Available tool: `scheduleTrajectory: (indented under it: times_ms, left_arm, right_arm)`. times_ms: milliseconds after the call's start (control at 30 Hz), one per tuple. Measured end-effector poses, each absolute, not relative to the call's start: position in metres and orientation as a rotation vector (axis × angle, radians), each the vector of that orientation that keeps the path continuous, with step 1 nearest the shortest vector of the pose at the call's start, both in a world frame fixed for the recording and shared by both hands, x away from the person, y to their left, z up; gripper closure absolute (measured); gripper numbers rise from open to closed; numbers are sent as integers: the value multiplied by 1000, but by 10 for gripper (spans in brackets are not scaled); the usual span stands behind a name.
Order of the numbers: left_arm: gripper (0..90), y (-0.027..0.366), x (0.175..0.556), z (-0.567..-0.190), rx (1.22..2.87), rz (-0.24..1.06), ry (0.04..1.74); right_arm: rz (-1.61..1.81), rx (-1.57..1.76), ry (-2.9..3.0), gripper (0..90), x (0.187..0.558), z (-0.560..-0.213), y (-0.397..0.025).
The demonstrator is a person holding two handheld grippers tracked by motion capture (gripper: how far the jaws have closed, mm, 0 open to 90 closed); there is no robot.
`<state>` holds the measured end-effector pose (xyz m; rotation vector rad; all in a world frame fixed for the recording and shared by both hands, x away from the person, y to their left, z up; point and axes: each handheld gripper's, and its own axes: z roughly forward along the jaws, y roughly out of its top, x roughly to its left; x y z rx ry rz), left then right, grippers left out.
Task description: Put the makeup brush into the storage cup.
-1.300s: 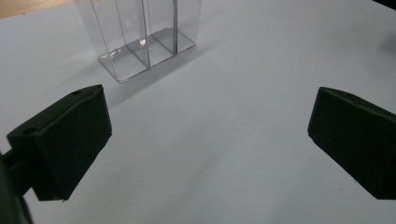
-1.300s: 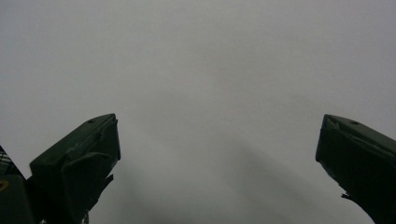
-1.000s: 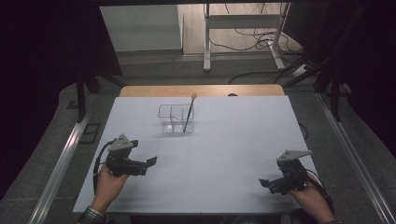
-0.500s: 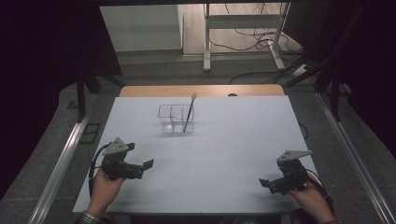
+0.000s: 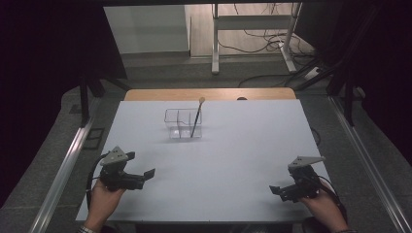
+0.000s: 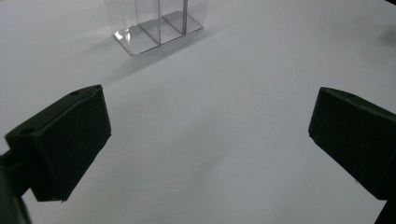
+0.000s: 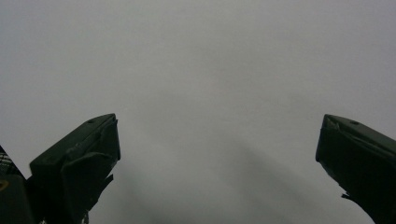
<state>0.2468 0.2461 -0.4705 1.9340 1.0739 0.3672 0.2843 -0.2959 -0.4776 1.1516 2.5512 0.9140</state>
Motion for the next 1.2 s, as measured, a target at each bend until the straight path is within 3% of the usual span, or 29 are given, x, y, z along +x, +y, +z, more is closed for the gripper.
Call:
scheduleTrajectory:
  times_ms: [1200]
  left_arm:
    - [0, 270, 215, -479, 2004, 434, 1162]
  right_arm:
    - [943, 1156, 2528, 0, 284, -476, -298]
